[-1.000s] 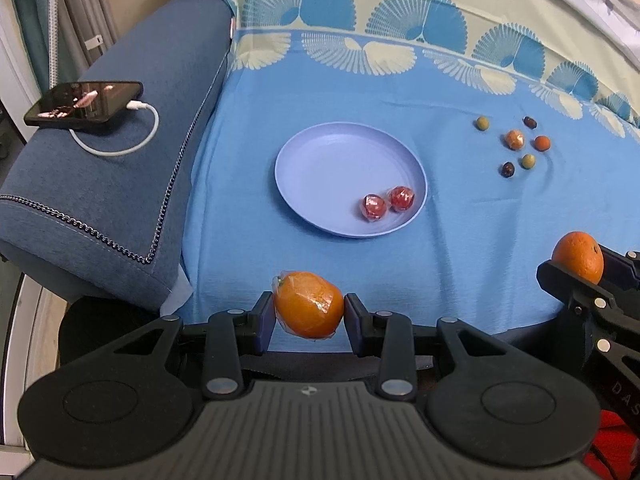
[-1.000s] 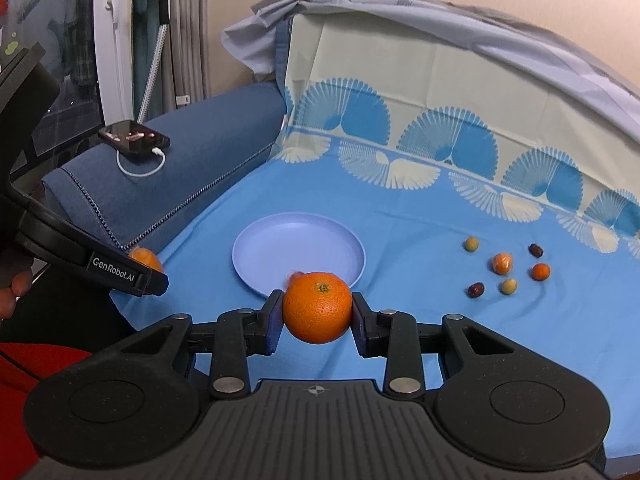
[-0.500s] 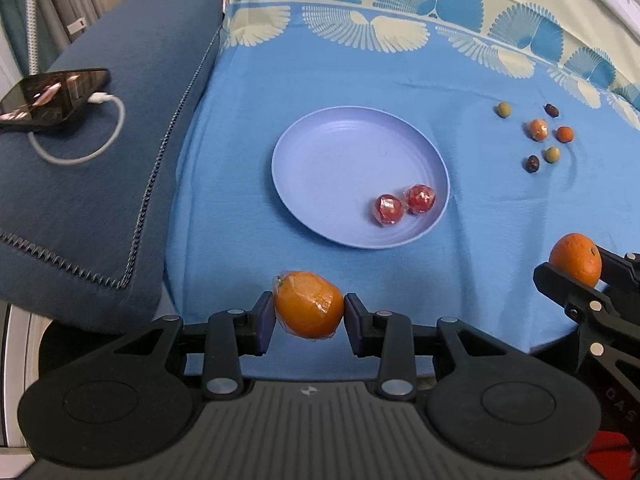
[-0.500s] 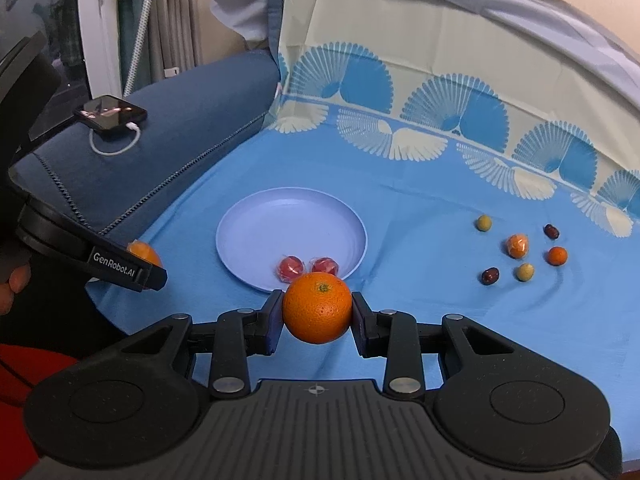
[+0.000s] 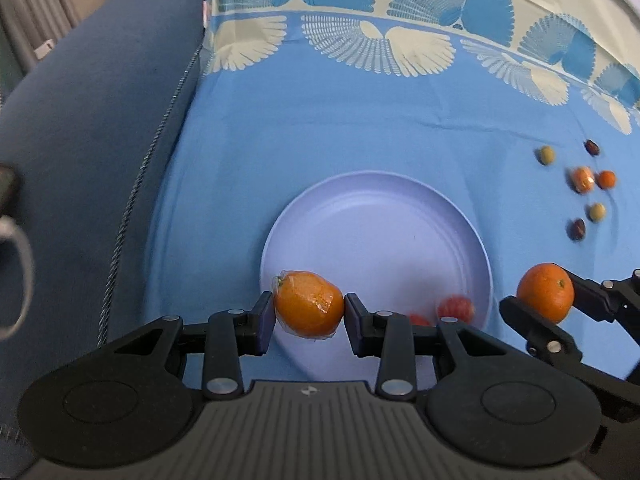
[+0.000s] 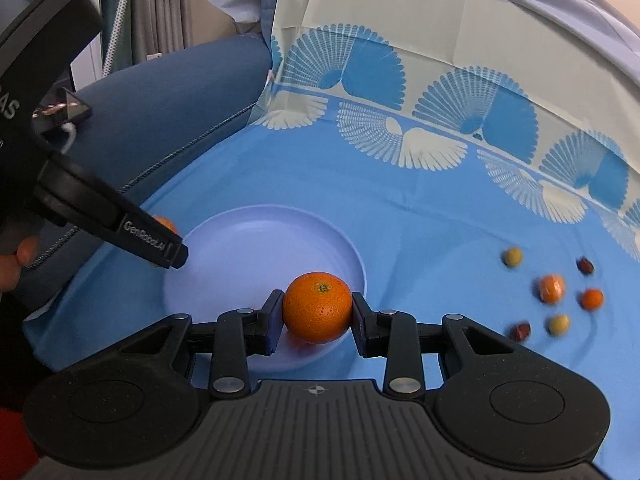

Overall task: Organize fruits
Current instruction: 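Carry both mandarins to the plate and open both tools to release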

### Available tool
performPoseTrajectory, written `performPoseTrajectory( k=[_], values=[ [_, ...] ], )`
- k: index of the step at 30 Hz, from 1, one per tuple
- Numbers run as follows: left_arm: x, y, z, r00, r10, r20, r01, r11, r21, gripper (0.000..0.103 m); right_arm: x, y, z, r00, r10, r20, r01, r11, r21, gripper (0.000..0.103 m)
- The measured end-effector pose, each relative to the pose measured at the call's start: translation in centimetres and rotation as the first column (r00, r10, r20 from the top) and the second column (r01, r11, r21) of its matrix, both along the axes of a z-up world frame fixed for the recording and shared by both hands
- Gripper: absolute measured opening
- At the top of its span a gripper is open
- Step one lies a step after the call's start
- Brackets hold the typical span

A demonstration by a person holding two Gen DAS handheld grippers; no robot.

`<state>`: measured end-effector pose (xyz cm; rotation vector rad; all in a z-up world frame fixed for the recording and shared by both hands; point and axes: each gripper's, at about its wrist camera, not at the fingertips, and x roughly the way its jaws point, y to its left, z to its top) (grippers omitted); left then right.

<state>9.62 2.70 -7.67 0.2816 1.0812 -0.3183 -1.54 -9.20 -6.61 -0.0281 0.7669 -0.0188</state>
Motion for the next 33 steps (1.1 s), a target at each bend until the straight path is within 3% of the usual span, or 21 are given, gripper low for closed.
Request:
performPoseTrajectory(
  k=[6, 8, 10, 11, 14, 19, 26, 33],
  values=[
    [2.8, -1.3, -2.1, 1.000, -0.010, -0.014, 0.010, 1.000, 0.025, 0.041, 4.3, -0.6, -2.6, 0.999, 0.014, -0.029, -0.014, 1.000, -0.006, 0.036],
    [3.2, -1.6, -2.5, 0.999, -0.036, -0.007, 0.036, 0.999, 0.029, 0.047, 5.1, -0.7, -3.2, 0.999, 0.021, -0.039, -0.021, 1.000, -0.004, 0.037],
    [3.2, -1.9, -2.4, 0.998, -0.055, 0.034, 0.054, 0.997, 0.054, 0.098, 5.9, -0.7, -3.9, 0.997, 0.036, -0.062, -0.035, 0.999, 0.006, 0.038],
    [3.1, -1.8, -2.0, 0.996, -0.055, 0.069, 0.051, 0.997, 0.058, 0.103, 6.2, -0.6, -4.1, 0.997, 0.038, -0.068, -0.037, 0.999, 0.011, 0.048],
    [2.4, -1.2, -0.4, 0.987, -0.071, 0.141, 0.068, 0.997, 0.025, 0.103, 6.2, -0.7, -3.7, 0.998, 0.018, -0.053, -0.017, 1.000, 0.008, 0.083],
    [0.1, 1.1, 0.8, 0.993, -0.019, 0.114, 0.015, 0.999, 0.034, 0.103, 3.4, -0.7, -1.6, 0.999, 0.000, -0.038, 0.000, 1.000, 0.017, 0.094],
    [-6.4, 4.8, 1.0, 0.998, 0.047, 0.044, -0.052, 0.994, 0.095, 0.103, -3.8, -0.2, 1.3, 0.996, -0.021, -0.083, 0.028, 0.996, 0.087, 0.100],
    [-11.6, 5.6, 2.7, 0.997, 0.044, 0.059, -0.049, 0.995, 0.087, 0.103, -8.8, 1.5, 4.2, 0.999, -0.022, 0.026, 0.021, 0.998, 0.057, 0.102]
  ],
)
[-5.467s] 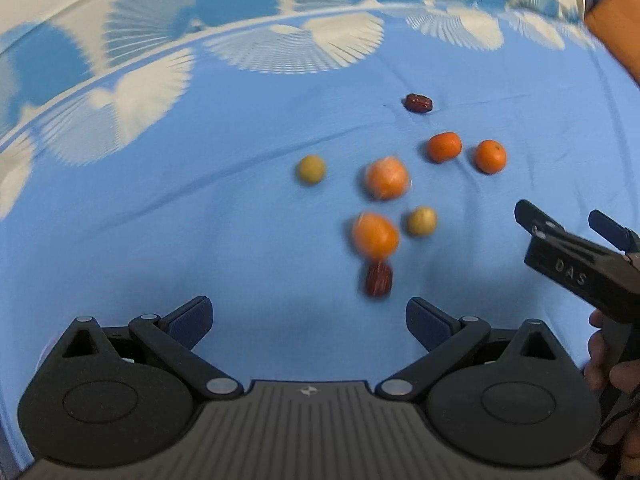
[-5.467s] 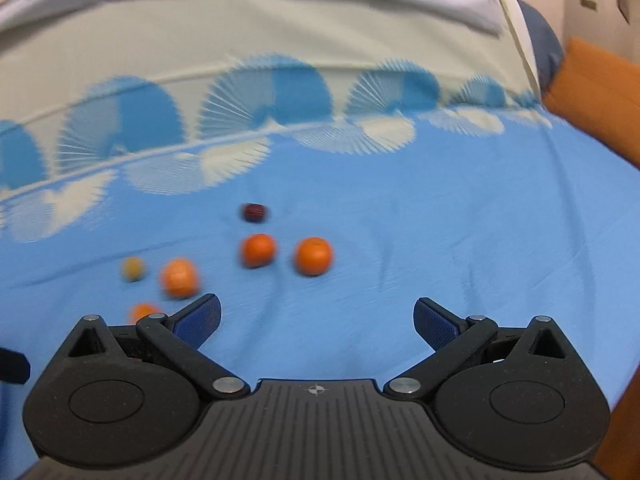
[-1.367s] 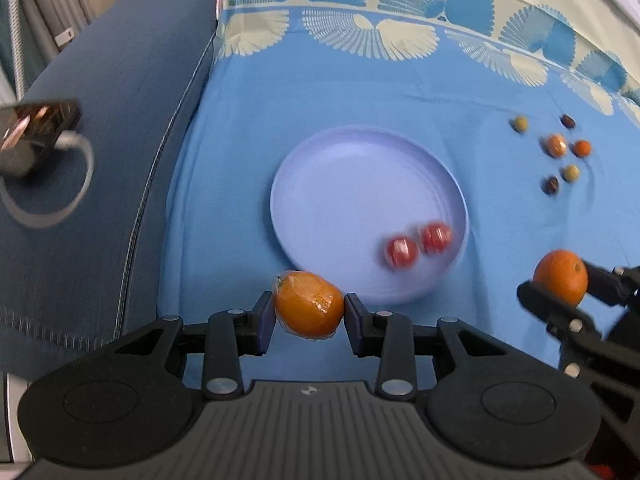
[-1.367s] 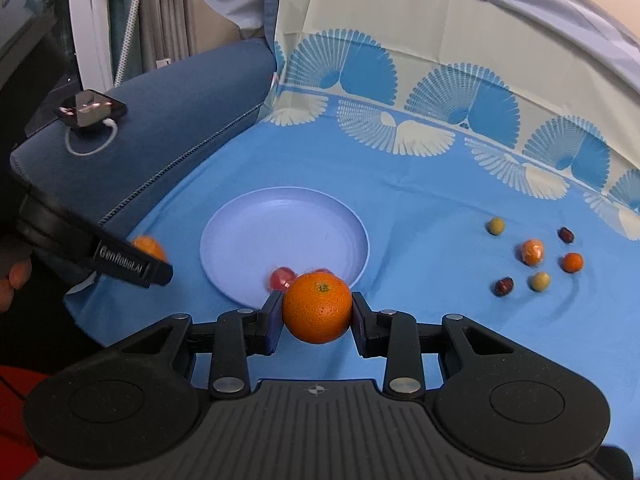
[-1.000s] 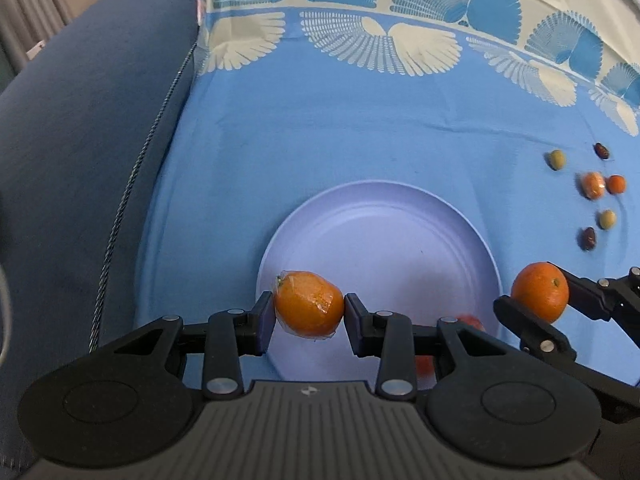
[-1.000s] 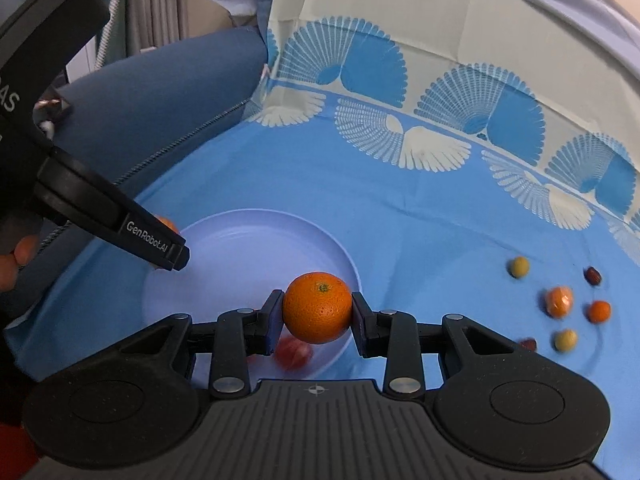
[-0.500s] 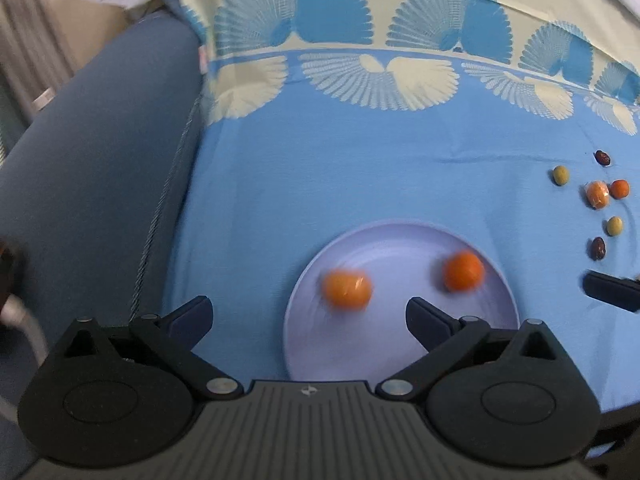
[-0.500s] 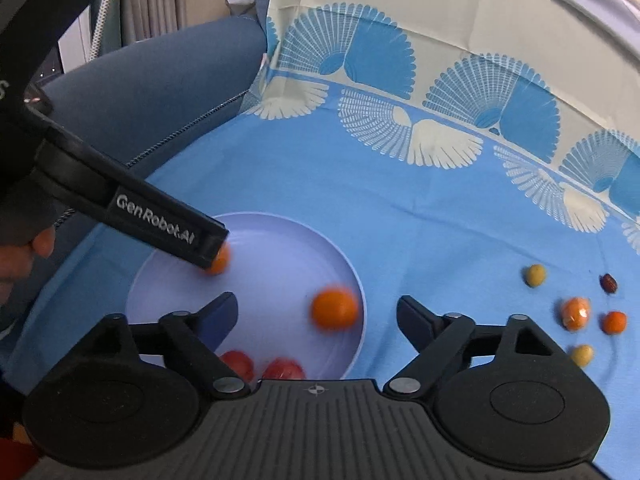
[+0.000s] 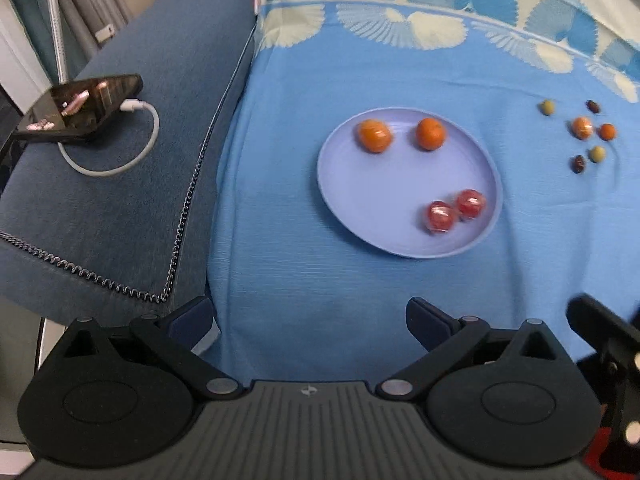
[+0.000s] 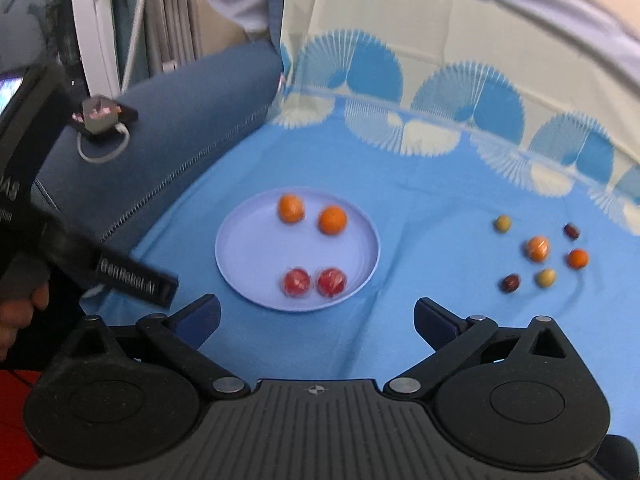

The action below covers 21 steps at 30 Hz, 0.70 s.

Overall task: Organize fruits
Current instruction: 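Carry both mandarins to the plate and open both tools to release, then lift both tools away from the plate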

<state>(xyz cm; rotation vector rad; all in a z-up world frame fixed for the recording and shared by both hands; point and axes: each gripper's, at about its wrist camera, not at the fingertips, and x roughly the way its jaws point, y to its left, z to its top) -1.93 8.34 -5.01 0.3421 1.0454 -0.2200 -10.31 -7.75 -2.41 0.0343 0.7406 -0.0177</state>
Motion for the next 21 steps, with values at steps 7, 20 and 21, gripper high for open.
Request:
performPoseTrajectory(
  k=[7, 20, 21],
  values=[
    [-3.0, -0.7, 2.9, 0.994, -0.035, 0.103, 0.037, 0.999, -0.020, 0.103, -2.9, 1.1, 1.7, 0.997, 0.012, 0.082, -0.009, 0.999, -0.036, 0.102],
    [-5.3, -1.2, 4.4, 0.987, -0.063, 0.147, 0.067, 0.997, -0.024, 0.103, -5.5, 1.4, 3.5, 0.984, 0.011, 0.176, 0.001, 0.998, -0.067, 0.102],
    [-5.4, -1.1, 4.5, 0.987, -0.063, 0.150, 0.068, 0.997, -0.025, 0.103, -5.6, 1.4, 3.5, 0.984, 0.011, 0.179, 0.001, 0.998, -0.067, 0.102]
  ],
)
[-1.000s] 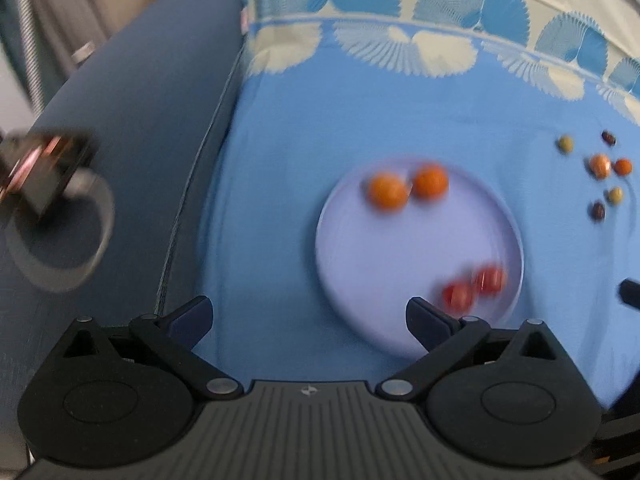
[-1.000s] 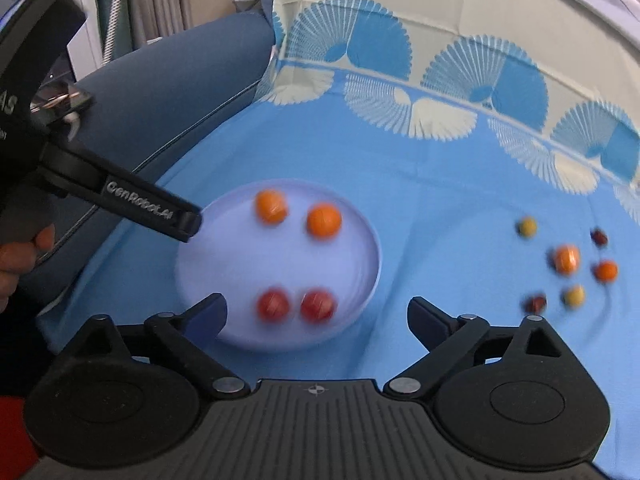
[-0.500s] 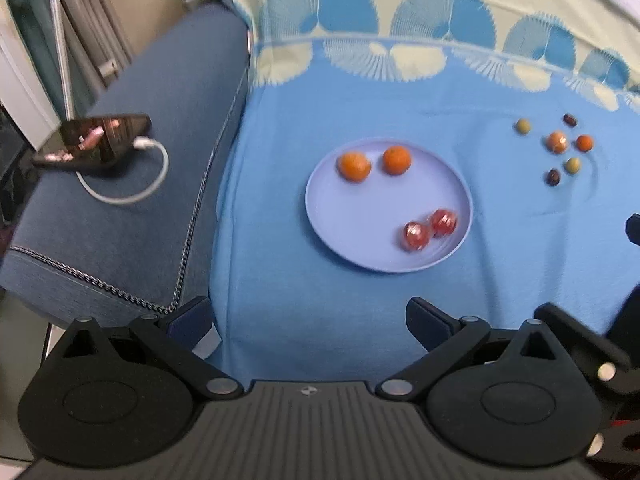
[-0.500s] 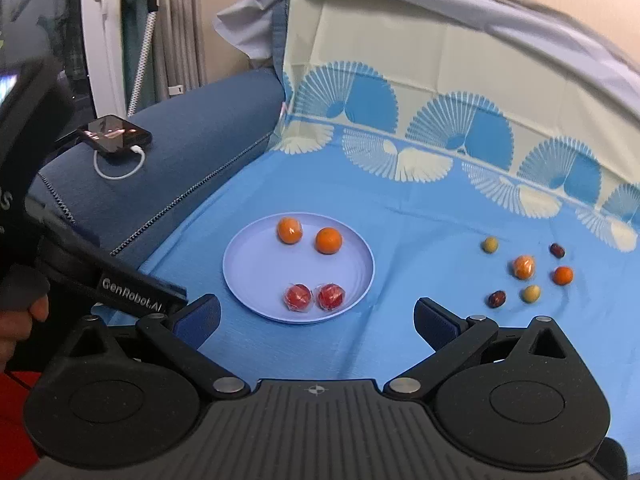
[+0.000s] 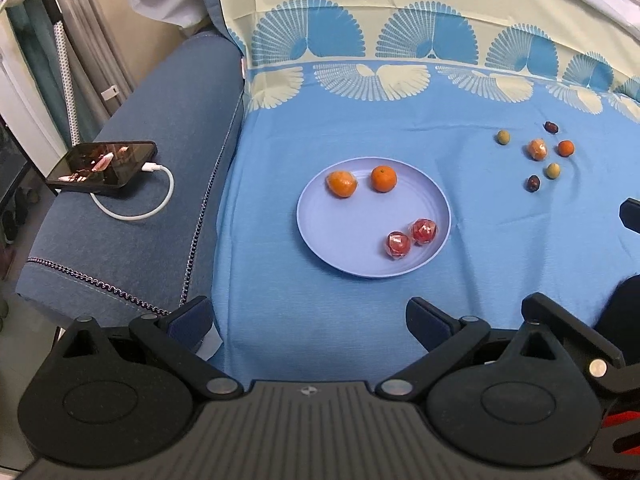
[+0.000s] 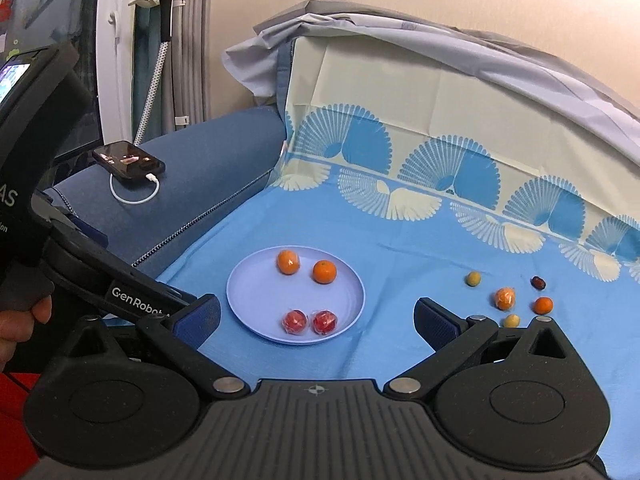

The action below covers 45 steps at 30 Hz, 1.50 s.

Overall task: Organize fruits
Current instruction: 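Lift both tools away from the plate, then grasp a dark date with the left tool while the right tool grasps a brown round fruit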

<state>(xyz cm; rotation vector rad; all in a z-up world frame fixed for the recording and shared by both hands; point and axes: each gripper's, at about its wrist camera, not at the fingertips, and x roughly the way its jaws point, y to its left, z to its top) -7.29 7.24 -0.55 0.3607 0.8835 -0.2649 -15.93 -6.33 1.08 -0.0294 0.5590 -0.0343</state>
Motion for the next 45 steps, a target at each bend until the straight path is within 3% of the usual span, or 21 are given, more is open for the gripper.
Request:
performPoseTrajectory(
  k=[12, 17, 22, 30, 36, 40, 43, 45],
  values=[
    [-0.1, -0.9, 0.0, 1.000, -0.025, -0.014, 0.025, 1.000, -0.004, 0.103, -0.6, -0.2, 0.0, 1.000, -0.016, -0.006, 0.016, 1.000, -0.001, 0.102],
    [0.9, -2.6, -0.7, 0.998, -0.045, -0.036, 0.046, 0.999, 0.013, 0.103, -0.2, -2.2, -1.0, 0.995, -0.094, -0.024, 0.095, 0.995, 0.039, 0.102],
    [2.7, -5.5, -1.5, 0.996, -0.065, -0.064, 0.066, 0.998, 0.013, 0.103, 0.9, -7.4, -3.0, 0.965, -0.259, -0.038, 0.261, 0.964, 0.046, 0.102],
    [6.2, -12.3, -3.0, 0.986, -0.103, -0.131, 0.103, 0.995, -0.008, 0.103, 3.8, -19.4, -8.5, 0.872, -0.485, -0.073, 0.486, 0.874, 0.001, 0.102],
    [8.7, -18.9, -5.6, 0.977, -0.196, -0.088, 0.198, 0.980, 0.013, 0.103, 8.6, -25.6, -13.0, 0.885, -0.462, -0.057, 0.461, 0.887, -0.027, 0.102],
    [10.5, -23.5, -9.1, 0.955, -0.282, -0.089, 0.285, 0.958, 0.024, 0.103, 12.3, -28.5, -16.8, 0.886, -0.452, -0.108, 0.451, 0.892, -0.030, 0.102],
    [11.7, -27.2, -12.4, 0.907, -0.399, -0.133, 0.403, 0.915, 0.004, 0.103, 14.2, -30.2, -19.1, 0.890, -0.418, -0.181, 0.423, 0.906, -0.015, 0.102],
    [12.3, -29.4, -14.2, 0.874, -0.459, -0.159, 0.463, 0.886, -0.012, 0.103, 15.0, -31.3, -19.9, 0.901, -0.393, -0.185, 0.395, 0.918, -0.027, 0.102]
  ],
)
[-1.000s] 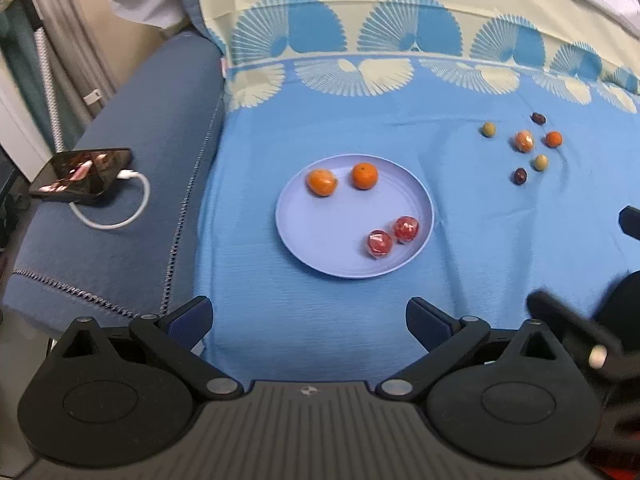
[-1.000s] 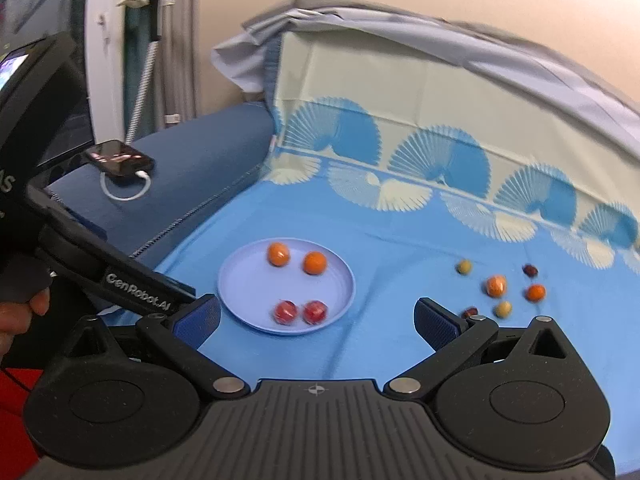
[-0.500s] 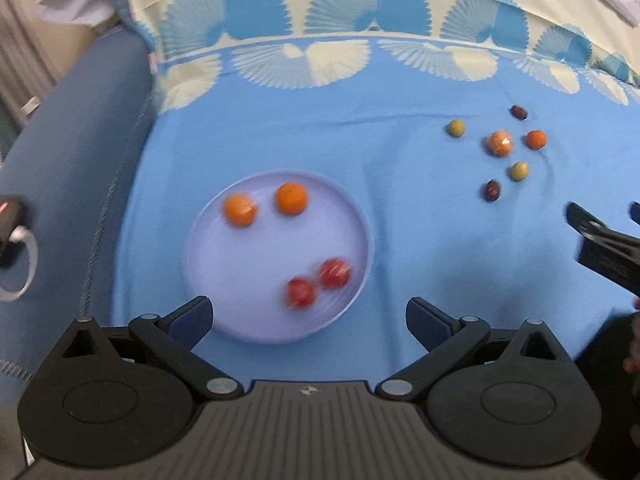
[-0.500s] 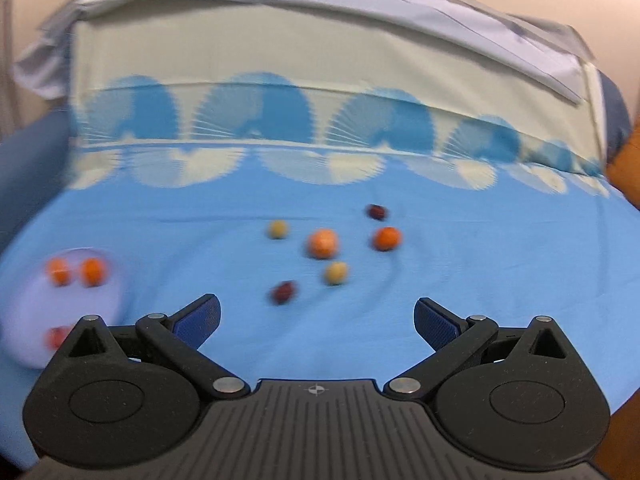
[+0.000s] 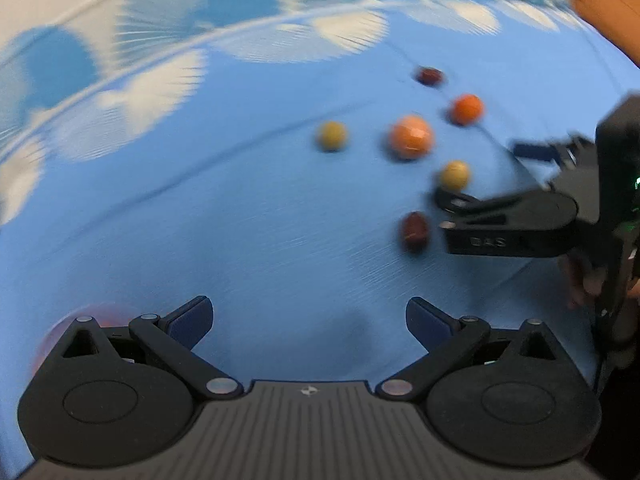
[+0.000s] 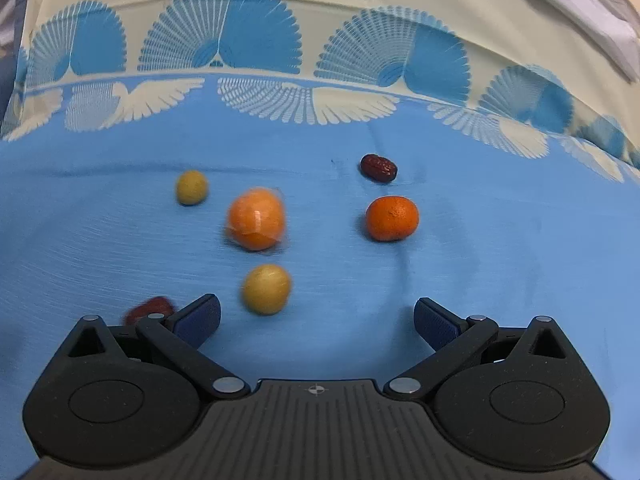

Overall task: Organize fruits
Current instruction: 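Grasp a dark date with the left tool while the right tool grasps a brown round fruit, then carry the date and brown fruit to the plate and open both tools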

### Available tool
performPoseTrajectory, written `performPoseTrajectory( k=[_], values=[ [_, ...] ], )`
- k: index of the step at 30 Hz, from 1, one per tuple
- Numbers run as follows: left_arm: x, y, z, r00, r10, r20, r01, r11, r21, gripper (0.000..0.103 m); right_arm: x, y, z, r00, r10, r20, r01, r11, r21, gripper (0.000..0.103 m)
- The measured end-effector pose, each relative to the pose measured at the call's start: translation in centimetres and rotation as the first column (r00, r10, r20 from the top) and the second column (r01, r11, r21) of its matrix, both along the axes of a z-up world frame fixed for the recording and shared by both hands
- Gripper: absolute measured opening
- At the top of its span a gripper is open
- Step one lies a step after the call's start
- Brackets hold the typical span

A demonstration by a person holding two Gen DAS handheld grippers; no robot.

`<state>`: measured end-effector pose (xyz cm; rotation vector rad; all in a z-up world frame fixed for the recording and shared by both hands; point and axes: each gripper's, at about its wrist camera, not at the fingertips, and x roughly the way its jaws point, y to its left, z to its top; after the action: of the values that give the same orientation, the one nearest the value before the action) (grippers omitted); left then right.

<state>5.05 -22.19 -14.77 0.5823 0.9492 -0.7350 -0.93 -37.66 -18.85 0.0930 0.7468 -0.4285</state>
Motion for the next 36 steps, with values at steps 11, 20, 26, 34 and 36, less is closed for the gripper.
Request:
performPoseTrajectory(
  k=[11, 20, 26, 34, 36],
  values=[
    [1.7, -6.0, -3.7, 0.993, -0.102, -0.063, 0.097, 0.992, -0.086, 0.084, -0.8, -3.3, -0.1, 0.998, -0.020, 0.062, 0.018, 0.999, 0.036, 0.071],
    [0.9, -4.3, -0.6, 0.994, -0.100, -0.038, 0.095, 0.989, -0.112, 0.022, -1.3, -4.6, 0.4, 0.986, -0.117, 0.119, 0.115, 0.993, 0.029, 0.026],
    [-0.7, -0.5, 4.5, 0.998, -0.048, 0.044, 0.052, 0.993, -0.110, 0.022, -3.1, -4.9, 1.7, 0.964, -0.214, 0.158, 0.225, 0.973, -0.054, 0.026],
    [-4.8, 8.7, 11.2, 0.994, 0.056, 0.095, -0.046, 0.993, -0.106, 0.022, -9.0, 1.8, 9.4, 0.964, -0.143, 0.226, 0.164, 0.983, -0.080, 0.026],
    [-6.1, 11.2, 12.3, 0.991, 0.096, 0.088, -0.087, 0.991, -0.104, 0.022, -11.2, 4.7, 11.4, 0.968, -0.087, 0.237, 0.098, 0.995, -0.036, 0.026]
  ],
)
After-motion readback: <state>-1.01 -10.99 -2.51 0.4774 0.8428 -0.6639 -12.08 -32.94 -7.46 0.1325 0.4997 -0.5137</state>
